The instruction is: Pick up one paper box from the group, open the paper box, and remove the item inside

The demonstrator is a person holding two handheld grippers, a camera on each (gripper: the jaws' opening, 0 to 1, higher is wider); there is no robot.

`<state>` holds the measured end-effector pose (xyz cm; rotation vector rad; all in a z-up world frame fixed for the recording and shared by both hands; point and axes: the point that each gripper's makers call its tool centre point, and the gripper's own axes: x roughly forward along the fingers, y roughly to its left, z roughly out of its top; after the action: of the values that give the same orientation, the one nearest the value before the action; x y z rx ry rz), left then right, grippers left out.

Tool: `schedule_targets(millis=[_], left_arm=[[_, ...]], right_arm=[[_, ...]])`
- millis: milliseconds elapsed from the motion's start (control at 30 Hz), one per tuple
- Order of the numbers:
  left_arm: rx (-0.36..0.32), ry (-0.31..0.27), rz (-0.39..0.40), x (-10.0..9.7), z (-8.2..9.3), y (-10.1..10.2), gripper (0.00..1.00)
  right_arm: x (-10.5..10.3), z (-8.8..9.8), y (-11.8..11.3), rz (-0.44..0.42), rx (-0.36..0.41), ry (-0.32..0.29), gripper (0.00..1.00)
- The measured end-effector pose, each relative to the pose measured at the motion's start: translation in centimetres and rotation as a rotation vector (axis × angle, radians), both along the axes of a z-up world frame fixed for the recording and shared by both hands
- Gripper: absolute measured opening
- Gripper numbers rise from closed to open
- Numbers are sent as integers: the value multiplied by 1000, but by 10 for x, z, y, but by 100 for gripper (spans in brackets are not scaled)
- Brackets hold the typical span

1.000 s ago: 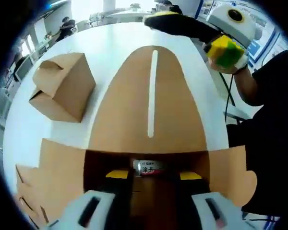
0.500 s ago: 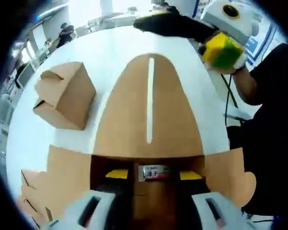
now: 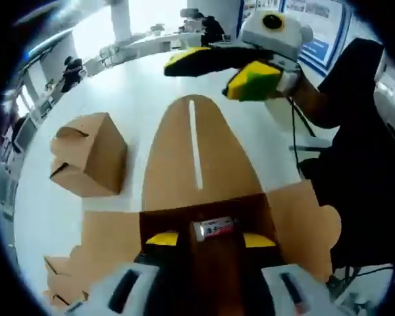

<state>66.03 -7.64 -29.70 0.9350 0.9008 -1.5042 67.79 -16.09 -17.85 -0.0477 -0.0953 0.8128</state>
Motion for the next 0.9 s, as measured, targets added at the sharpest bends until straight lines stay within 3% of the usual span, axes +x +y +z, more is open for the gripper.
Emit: schedule_targets(millis=[167,267,367,567,700,800,900], left_arm=[[30,-5,-25,3,-7,-2,39],[-17,5,-86,1,-5,-11,39],[-4,-80,-148,11,-10,-13,39],[4,-149,-196,9,-14,-19,39],[-1,-159,-203,-1,-14,-20,33],[-8,-91,-102,-2,-16,-23,33],[-22,-45,-116,-3,-17,-23,31]], right_arm=[[3,-1,-1,-3,-2,4,30],[5,-3,-1,-3,-6,10,30],[5,-4,1,-1,-6,14,30],[9,-4,4,4,-4,15,29],[10,-4,4,6,-1,14,29],[14,-9,4,4,-10,27,29],[16,-17,4,7,-33,53,29]])
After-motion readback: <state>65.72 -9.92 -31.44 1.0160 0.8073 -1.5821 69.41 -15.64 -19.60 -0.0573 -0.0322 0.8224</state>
